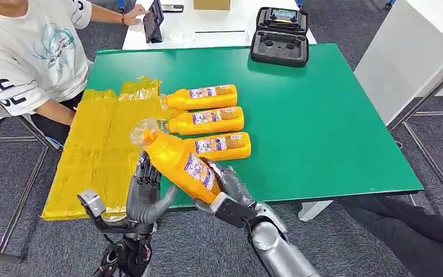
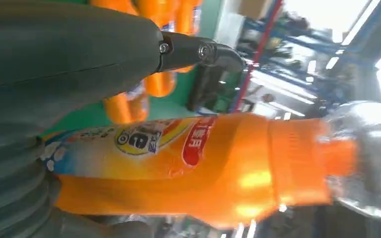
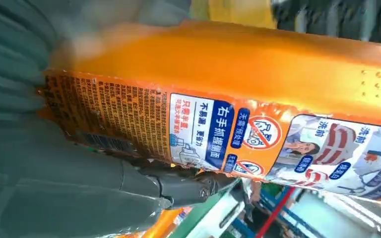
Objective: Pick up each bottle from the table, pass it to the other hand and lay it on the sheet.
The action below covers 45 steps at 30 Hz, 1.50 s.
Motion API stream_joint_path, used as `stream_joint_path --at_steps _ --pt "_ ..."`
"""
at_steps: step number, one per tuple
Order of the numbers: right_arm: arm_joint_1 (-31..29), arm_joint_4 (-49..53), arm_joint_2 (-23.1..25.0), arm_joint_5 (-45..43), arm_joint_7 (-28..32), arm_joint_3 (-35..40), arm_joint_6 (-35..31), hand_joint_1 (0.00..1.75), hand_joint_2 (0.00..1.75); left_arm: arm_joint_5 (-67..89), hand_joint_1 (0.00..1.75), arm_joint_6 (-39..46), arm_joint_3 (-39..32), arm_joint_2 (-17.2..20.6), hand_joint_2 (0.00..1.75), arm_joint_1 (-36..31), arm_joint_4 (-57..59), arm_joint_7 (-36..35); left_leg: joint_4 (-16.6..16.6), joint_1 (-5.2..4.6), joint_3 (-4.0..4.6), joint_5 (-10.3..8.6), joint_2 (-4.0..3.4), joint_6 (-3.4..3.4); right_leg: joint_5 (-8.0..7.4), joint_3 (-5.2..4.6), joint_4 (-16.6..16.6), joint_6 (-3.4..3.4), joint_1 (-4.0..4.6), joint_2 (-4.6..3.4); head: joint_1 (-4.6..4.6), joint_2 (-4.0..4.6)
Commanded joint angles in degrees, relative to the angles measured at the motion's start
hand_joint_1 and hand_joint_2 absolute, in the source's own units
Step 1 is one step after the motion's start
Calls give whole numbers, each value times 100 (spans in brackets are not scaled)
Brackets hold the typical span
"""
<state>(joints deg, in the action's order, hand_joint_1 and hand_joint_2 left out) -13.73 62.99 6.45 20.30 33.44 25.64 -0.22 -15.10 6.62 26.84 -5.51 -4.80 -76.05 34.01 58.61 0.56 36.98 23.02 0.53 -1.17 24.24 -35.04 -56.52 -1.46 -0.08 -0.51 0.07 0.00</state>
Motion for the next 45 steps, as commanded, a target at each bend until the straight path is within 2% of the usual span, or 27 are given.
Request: stream_joint_path --at_steps 1,5,12,13,15,17,21,39,40,41,42,43,45 --pt "-72 -385 -56 260 -40 392 116 175 175 -49 0 -20 -33 30 175 -234 977 -76 -11 0 -34 9 -4 4 8 33 11 2 1 3 2 0" --pt "-119 -441 -35 270 -38 410 126 175 175 -69 0 -38 -29 32 175 -222 949 -104 -14 -2 -46 14 -10 4 11 44 13 2 1 -1 0 0" --pt "-375 -850 -54 520 6 756 374 175 175 -227 0 86 -252 16 175 -210 803 -4 -6 1 -16 5 -12 3 1 14 6 2 2 -7 2 0" --pt "-375 -850 -54 520 6 756 374 175 175 -227 0 86 -252 16 175 -210 803 -4 -10 -1 -36 11 -18 4 6 31 9 2 0 -10 2 0" --pt "-453 -984 -60 536 16 812 429 175 175 -378 0 48 -324 -2 175 -160 711 12 -6 2 -17 5 -6 3 3 17 6 2 3 0 0 0" --pt "-544 -1186 -56 552 14 842 440 175 175 -548 0 -112 -322 31 175 -122 628 46 -13 -2 -46 13 -6 5 13 44 11 2 0 4 2 0" --pt "-684 -1493 -58 548 29 866 448 175 175 -608 0 -154 -313 34 175 -71 413 243 -8 2 -33 11 -14 4 7 31 10 2 4 -5 0 0" --pt "-797 -1651 -37 542 30 906 446 175 175 -552 0 -264 -219 71 175 -89 461 314 -6 0 -15 4 -4 2 4 15 5 1 1 0 2 0" --pt "-774 -1611 -36 534 35 884 431 175 175 -540 12 -271 -214 77 175 -91 469 321 -9 0 -32 10 -6 4 9 32 8 2 1 1 2 0" --pt "-749 -1561 -38 540 35 870 421 175 175 -346 136 -225 -146 111 175 -115 461 430 -6 0 -18 5 -3 2 5 19 6 1 1 2 2 0" --pt "-717 -1491 -40 529 28 837 402 175 175 -258 168 -212 -97 121 175 -141 491 428 -10 -2 -40 13 -7 4 13 39 8 1 0 2 2 0" --pt "-685 -1419 -47 515 18 807 383 175 175 -157 175 -225 -20 148 175 -161 506 417 -8 -1 -26 8 -3 3 8 26 7 1 0 3 2 0" --pt "-588 -1225 -85 480 -39 732 346 175 175 45 175 -170 114 196 175 -186 576 363 -8 -1 -31 10 0 3 11 32 7 1 1 7 2 0"
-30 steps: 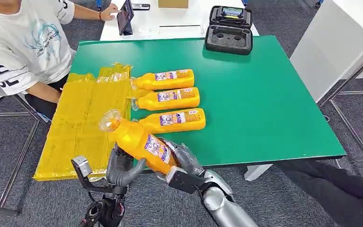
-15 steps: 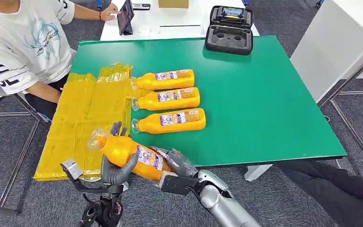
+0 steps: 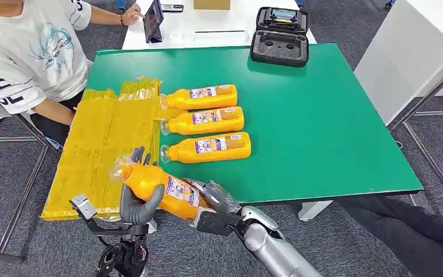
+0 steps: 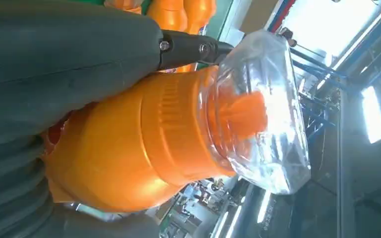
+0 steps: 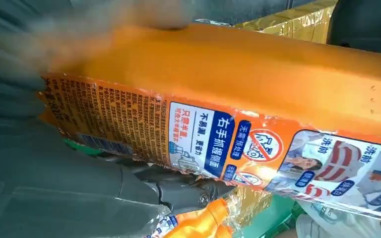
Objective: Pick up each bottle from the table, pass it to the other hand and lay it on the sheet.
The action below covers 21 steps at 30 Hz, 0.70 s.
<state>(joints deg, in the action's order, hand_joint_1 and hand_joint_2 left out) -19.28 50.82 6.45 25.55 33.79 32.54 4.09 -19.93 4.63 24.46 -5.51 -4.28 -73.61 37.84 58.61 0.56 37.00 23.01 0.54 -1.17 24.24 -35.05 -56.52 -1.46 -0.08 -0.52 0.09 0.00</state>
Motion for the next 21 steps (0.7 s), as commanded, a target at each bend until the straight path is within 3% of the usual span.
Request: stream_joint_path --at_steps 1,21 --pt "11 68 -104 -50 -102 21 -85 175 175 574 175 51 364 189 175 -245 391 -40 -6 0 -20 5 3 2 7 21 6 1 1 9 0 0" --pt "187 323 -120 -38 -198 -34 -109 175 175 917 175 274 430 166 175 -309 566 -196 -10 -4 -40 12 -5 4 13 37 7 1 -2 5 0 0"
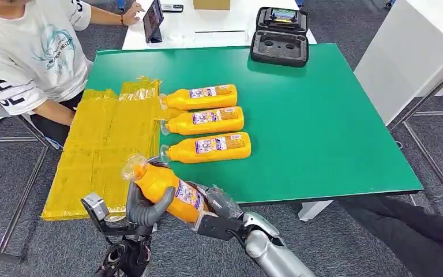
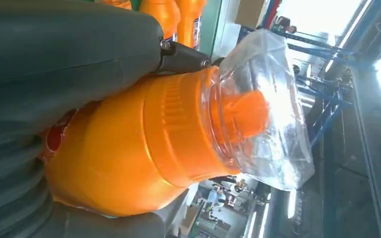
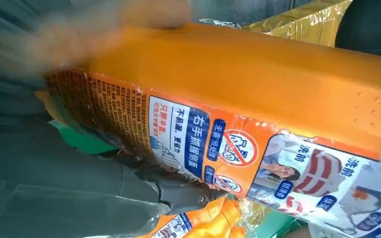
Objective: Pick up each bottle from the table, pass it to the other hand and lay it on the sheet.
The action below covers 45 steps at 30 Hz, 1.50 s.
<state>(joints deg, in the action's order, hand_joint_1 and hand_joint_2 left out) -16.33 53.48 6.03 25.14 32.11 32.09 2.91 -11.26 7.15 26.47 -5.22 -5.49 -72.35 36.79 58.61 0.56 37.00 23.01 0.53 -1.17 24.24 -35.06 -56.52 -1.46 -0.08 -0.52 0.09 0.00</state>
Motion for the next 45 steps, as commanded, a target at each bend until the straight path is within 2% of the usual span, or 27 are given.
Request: stream_joint_path --at_steps 1,4,5,6,7,8,13,21,28,34,45 --pt "-92 80 -84 12 -34 7 4 175 175 48 175 20 216 129 175 -179 428 -97 -8 -3 -30 9 -3 3 10 29 5 1 -1 4 0 0" --pt "-28 235 -109 35 -54 -23 -111 175 175 63 175 40 193 119 175 -168 450 -212 -7 -1 -25 7 -1 3 8 24 6 1 0 5 0 0" --pt "18 344 -114 69 -40 -36 -258 168 175 30 175 47 156 103 175 -151 442 -242 -11 -2 -43 13 -3 4 14 42 9 2 -1 6 0 0" --pt "82 464 -83 -1 -22 -116 -424 3 175 -14 175 60 122 88 175 -134 422 -274 -8 -3 -28 9 -3 3 9 27 6 1 -2 3 0 0" --pt "130 564 -56 -107 18 -158 -450 0 175 -21 175 59 125 89 175 -131 394 -279 -5 -2 -16 5 -2 2 6 15 3 1 -1 3 0 0" --pt "166 677 -50 -182 24 -182 -517 0 0 -45 175 61 124 85 175 -152 380 -291 -7 -2 -31 12 -4 4 11 30 5 1 0 3 0 0" --pt "139 754 4 -763 56 -297 -415 0 0 -231 175 160 -9 132 175 -160 129 -355 -4 -1 -23 9 1 3 10 23 3 1 0 9 0 0" --pt "132 655 93 -1139 82 -331 -229 0 0 -622 175 208 -395 249 175 -111 -392 -464 -4 0 -20 7 -6 4 7 18 2 2 1 1 0 0" --pt "120 638 86 -1162 79 -331 -216 0 0 -670 175 227 -453 243 175 -14 -534 -481 -5 0 -28 10 -7 3 9 26 5 1 1 0 0 0" --pt "127 638 68 -1369 140 -420 -236 0 0 -372 175 685 -1017 398 175 -95 -1109 -360 -1 2 -7 3 -7 3 2 6 1 2 2 -2 0 0" --pt "137 640 69 -1371 140 -411 -234 0 0 -368 175 678 -1021 384 175 -92 -1115 -377 -6 0 -29 10 -4 3 10 28 5 1 1 4 0 0"
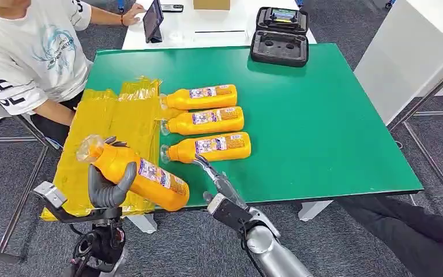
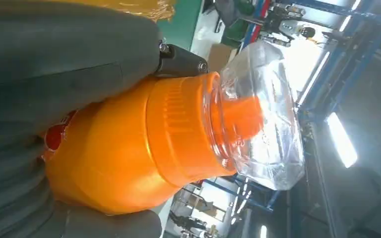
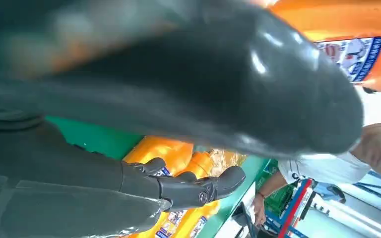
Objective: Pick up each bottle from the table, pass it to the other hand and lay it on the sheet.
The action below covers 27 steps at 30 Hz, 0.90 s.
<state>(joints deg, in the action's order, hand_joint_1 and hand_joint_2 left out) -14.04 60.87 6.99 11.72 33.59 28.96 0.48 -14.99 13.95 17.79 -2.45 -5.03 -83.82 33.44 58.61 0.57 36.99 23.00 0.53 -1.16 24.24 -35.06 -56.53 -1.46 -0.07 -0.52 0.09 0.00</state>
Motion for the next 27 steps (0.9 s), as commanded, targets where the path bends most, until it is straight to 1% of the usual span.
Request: stream_joint_path --at_steps 1,2,3,4,5,6,7,8,9,10,11,12,13,14,16,17,18,20,21,22,24,25,26,27 --pt "-92 -98 -28 -29 -8 -99 8 0 0 6 175 -2 -153 106 175 -138 33 -43 -4 -1 -23 9 -3 2 8 22 4 1 0 3 0 0" --pt "-92 -98 -28 -29 -8 -99 8 0 0 6 175 -2 -153 106 175 -138 33 -43 -4 0 -11 4 -1 1 3 11 4 1 1 3 0 0" --pt "-92 -98 -28 -29 -8 -99 8 0 0 6 175 -2 -153 106 175 -138 33 -43 -6 -1 -33 12 -4 3 12 32 5 1 0 4 0 0" --pt "-82 -82 -28 -48 0 -106 1 0 0 164 175 107 -156 107 175 -153 44 49 -4 -1 -20 7 -2 2 7 19 4 1 0 4 0 0" --pt "-27 -28 -7 -94 68 -159 -77 0 0 562 175 433 -205 137 175 -259 17 209 -4 -1 -11 4 0 2 4 11 3 1 0 4 0 0" --pt "38 76 -6 -133 159 -199 -154 0 0 730 175 578 -286 168 175 -360 -13 174 -5 0 -29 10 -1 3 11 29 5 2 1 7 0 0" --pt "105 189 -5 -201 233 -228 -200 0 0 1110 175 858 -344 217 175 -468 -28 189 -3 1 -19 7 4 4 8 20 2 2 2 10 0 0" --pt "169 329 -19 -264 332 -233 -255 0 0 1346 175 1016 -428 246 175 -571 -30 159 -3 1 -31 11 6 5 14 33 2 3 2 14 0 0" --pt "265 531 0 -425 513 -293 -385 0 0 1890 175 1436 -521 341 175 -739 48 151 -1 2 -18 7 8 5 10 19 -1 3 3 16 0 0" --pt "333 664 21 -561 617 -341 -459 0 0 2163 175 1658 -593 417 175 -845 102 133 1 3 -10 4 11 5 8 13 -2 3 4 17 2 0" --pt "352 749 -12 -598 611 -290 -485 0 0 2167 175 1646 -662 447 175 -897 129 118 0 3 -17 6 14 7 12 20 -3 5 4 21 2 0" --pt "399 865 11 -766 641 -322 -591 0 0 2561 175 1912 -707 533 175 -953 207 161 0 3 -11 4 6 6 8 12 -2 4 4 12 0 0" --pt "474 1017 68 -982 641 -409 -619 0 0 2741 175 2073 -761 593 175 -988 280 75 -2 2 -28 10 3 8 13 28 -2 6 4 12 -2 0" --pt "482 1025 67 -984 641 -403 -621 0 175 2740 175 2075 -789 630 175 -988 282 79 -3 2 -28 10 1 8 12 26 -1 6 3 9 2 0" --pt "537 1113 85 -1206 641 -411 -634 0 175 3051 175 2222 -840 691 175 -1036 374 32 -6 1 -39 13 -6 9 15 34 0 6 3 4 -2 0" --pt "536 1109 89 -1230 641 -413 -655 0 175 3120 175 2238 -834 705 175 -1046 377 24 -3 1 -14 3 1 4 6 11 -1 3 2 6 0 0" --pt "541 1130 82 -1278 641 -393 -707 0 175 3512 175 2316 -785 793 175 -1087 396 -131 -4 1 -30 10 2 6 14 27 -1 4 2 11 2 0" --pt "567 1152 60 -1358 641 -393 -700 0 175 3835 175 2126 -680 943 175 -1167 423 -369 -7 4 -42 12 6 7 19 40 1 4 3 17 2 0" --pt "749 1402 99 -1455 641 -513 -607 0 175 4376 175 1638 -338 1351 175 -1482 651 -859 -7 5 -44 13 0 7 17 40 2 4 3 11 0 0" --pt "837 1488 98 -1416 641 -537 -589 0 175 4416 175 1567 -343 1411 175 -1661 776 -923 -4 6 -20 4 2 5 8 17 0 3 2 9 0 0" --pt "917 1596 101 -1394 641 -575 -572 0 175 4461 175 1395 -319 1485 175 -1843 1003 -930 -3 9 -41 11 19 10 22 42 -4 7 6 32 0 0" --pt "966 1679 112 -1375 641 -651 -577 0 175 4796 175 1261 -172 1598 175 -1954 1195 -996 -1 9 -17 1 24 7 13 18 -4 5 6 32 2 0" --pt "966 1679 112 -1375 641 -651 -577 0 175 4796 175 1261 -172 1598 175 -1954 1195 -996 -3 9 -33 5 31 8 20 34 -3 6 7 41 2 0" --pt "1003 1717 116 -1375 641 -731 -553 0 175 5137 175 1225 -46 1659 175 -2015 1355 -1083 -5 8 -27 2 22 7 14 26 0 5 5 28 2 0"
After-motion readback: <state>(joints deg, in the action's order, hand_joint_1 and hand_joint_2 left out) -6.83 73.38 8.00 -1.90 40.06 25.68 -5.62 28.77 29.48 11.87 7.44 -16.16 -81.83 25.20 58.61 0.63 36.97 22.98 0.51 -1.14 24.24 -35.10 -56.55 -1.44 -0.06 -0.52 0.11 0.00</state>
